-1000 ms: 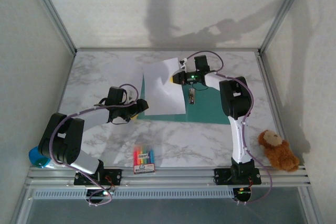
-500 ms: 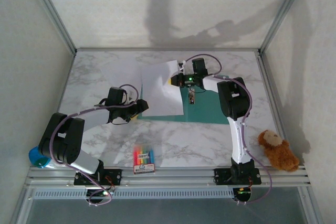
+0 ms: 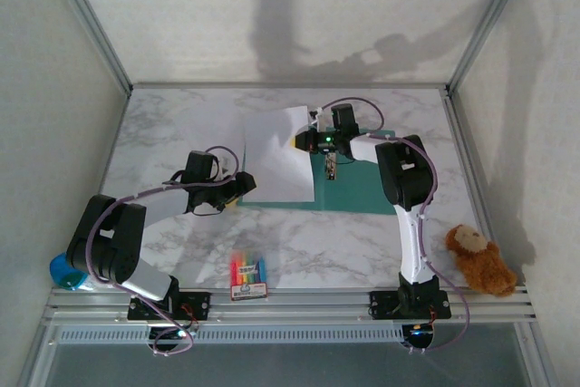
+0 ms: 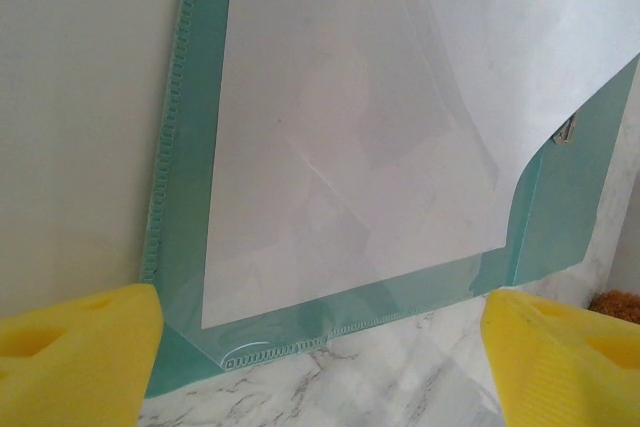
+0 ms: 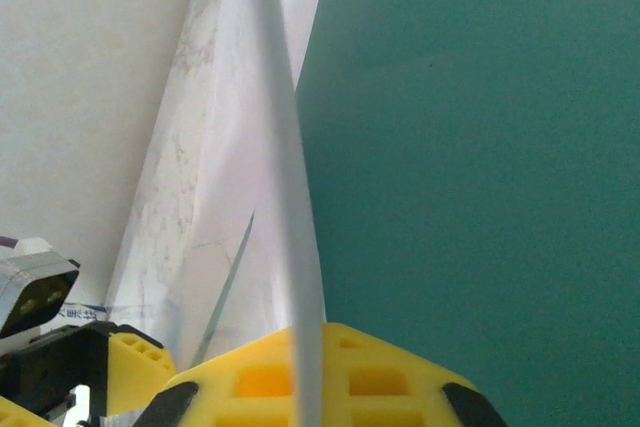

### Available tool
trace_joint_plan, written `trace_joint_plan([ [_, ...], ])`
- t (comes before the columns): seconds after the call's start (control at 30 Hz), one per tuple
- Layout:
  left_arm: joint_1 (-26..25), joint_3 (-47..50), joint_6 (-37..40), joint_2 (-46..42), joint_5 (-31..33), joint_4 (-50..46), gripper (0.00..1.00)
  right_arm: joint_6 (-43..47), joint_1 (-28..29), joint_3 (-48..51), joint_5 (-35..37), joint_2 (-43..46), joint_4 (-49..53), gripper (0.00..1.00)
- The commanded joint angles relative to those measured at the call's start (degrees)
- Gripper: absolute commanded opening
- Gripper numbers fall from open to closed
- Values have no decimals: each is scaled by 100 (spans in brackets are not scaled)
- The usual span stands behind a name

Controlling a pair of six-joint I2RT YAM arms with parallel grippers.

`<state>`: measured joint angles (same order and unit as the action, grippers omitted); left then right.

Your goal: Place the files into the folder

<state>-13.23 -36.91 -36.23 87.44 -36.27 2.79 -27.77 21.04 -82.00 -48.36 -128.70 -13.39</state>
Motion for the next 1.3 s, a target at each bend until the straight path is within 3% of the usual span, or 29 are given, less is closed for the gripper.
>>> trace_joint_plan([
  [0.0, 55, 96, 28, 62, -82, 99, 83, -94, 39, 59, 151, 232, -174, 0],
  [0.27, 65, 139, 48, -10, -82, 65, 83, 188, 32, -268, 212, 136, 276, 0],
  [0.97, 93, 96, 45, 23, -107, 91, 83, -58, 168, 246, 242, 372, -93, 0],
  [1.27, 110, 87, 70, 6, -113, 47, 83, 361, 199, 139, 54, 261, 47, 0],
])
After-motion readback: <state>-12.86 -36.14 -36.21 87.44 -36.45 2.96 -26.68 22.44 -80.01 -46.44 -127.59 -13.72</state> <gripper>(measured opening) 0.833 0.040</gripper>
